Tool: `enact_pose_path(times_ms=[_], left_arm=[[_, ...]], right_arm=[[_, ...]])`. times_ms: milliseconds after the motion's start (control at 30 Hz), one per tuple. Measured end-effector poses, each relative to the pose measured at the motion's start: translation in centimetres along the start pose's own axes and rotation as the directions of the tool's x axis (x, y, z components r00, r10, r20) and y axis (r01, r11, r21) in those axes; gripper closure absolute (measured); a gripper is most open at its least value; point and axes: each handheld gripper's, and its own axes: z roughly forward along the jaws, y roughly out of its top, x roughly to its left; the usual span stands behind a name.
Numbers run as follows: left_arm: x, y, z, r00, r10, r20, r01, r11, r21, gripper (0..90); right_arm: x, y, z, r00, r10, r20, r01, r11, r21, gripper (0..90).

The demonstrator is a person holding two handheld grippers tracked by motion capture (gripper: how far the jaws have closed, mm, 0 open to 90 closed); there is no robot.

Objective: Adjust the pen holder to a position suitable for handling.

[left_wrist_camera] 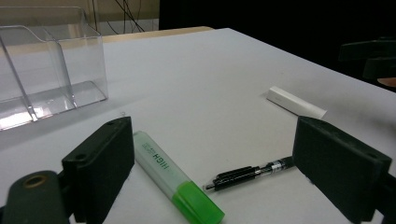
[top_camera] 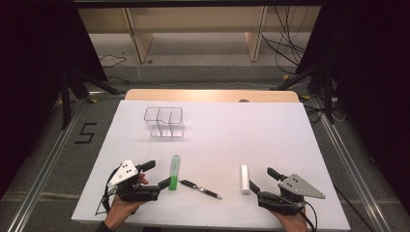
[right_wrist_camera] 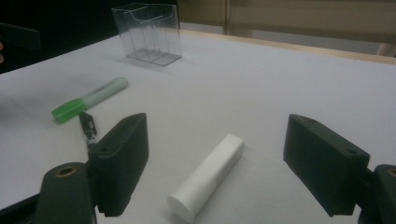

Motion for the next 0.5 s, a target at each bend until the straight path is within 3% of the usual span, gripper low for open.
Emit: enact_pose_path(times_ms=[400,500], left_arm=[[0.65,0.55,0.28,0.999,-0.03,-0.034,0.031,0.9995,0.013,13.0],[0.76,0.89,0.52,0.9975,-0.062,-0.033,0.062,0.9979,0.018,13.0]], right_arm=[[-0.1,0.13,-0.06,0.9999,0.006,0.012,-0.006,1.0,-0.004,23.3],[-0.1,0.17,-0.08,0.9999,0.001,0.014,-0.001,1.0,-0.007,23.3]])
